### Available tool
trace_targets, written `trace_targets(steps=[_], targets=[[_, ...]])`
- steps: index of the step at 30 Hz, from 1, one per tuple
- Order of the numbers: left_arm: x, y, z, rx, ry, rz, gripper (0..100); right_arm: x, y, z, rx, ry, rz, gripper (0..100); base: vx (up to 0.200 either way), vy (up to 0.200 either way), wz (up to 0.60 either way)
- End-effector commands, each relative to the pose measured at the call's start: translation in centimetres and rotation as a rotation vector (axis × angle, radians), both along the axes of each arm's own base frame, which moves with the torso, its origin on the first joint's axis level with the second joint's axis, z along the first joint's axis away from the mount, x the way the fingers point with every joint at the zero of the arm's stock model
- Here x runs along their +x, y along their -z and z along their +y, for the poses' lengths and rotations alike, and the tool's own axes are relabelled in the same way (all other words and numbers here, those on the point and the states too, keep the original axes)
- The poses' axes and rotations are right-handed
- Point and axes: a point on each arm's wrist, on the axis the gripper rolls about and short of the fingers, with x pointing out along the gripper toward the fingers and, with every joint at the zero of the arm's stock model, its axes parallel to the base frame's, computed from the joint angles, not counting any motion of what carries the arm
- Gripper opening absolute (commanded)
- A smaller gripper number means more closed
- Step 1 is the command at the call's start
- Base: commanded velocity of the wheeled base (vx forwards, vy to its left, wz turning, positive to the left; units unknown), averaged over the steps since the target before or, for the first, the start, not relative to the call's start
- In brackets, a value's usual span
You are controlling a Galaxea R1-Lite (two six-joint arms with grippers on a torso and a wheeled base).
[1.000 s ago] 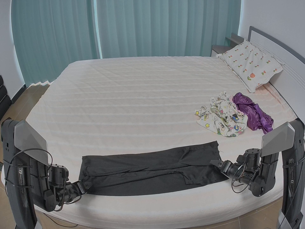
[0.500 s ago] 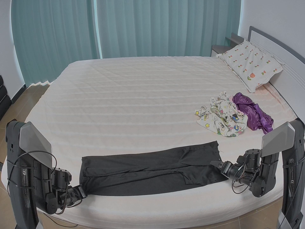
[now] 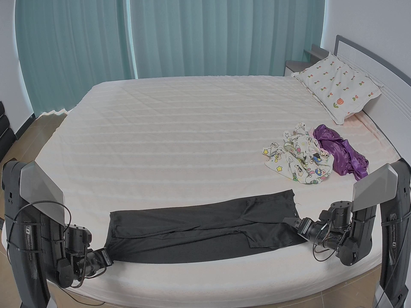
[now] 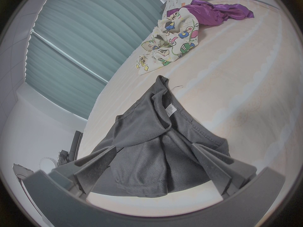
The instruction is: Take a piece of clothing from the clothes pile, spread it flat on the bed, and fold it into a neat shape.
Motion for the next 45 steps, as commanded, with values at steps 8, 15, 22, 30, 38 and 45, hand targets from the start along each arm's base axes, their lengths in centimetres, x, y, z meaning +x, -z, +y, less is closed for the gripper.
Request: trace_targets(steps=[8, 15, 22, 30, 38, 45], targets=[[0.0, 0.1, 0.3, 0.004, -0.008, 0.006, 0, -0.2, -0.1, 1.1, 0.007, -0.035, -0.005, 100, 0.000, 0.000, 0.00], [0.1, 0.1, 0.3, 0.002, -0.010, 0.001, 100, -0.5, 0.3, 1.2, -0.002, -0.044, 0.009, 100, 0.000, 0.000, 0.00], [0.4, 0.0, 0.5, -0.012, -0.021, -0.022, 100, -0.3, -1.4, 1.0, -0.001, -0.028, -0.047, 100, 0.000, 0.000, 0.00], [0.7, 0.4, 1.1, -0.035, -0.030, -0.034, 100, -0.8, -3.5, 0.1, 0.008, 0.011, -0.083, 100, 0.000, 0.000, 0.00], [1.2, 0.3, 2.3, -0.113, -0.046, -0.058, 100, -1.8, -1.4, 2.4, -0.010, -0.088, -0.009, 100, 0.000, 0.000, 0.00], [1.6, 0.4, 2.6, -0.126, -0.052, -0.071, 100, -2.0, 1.4, 2.6, -0.075, -0.134, 0.046, 100, 0.000, 0.000, 0.00]])
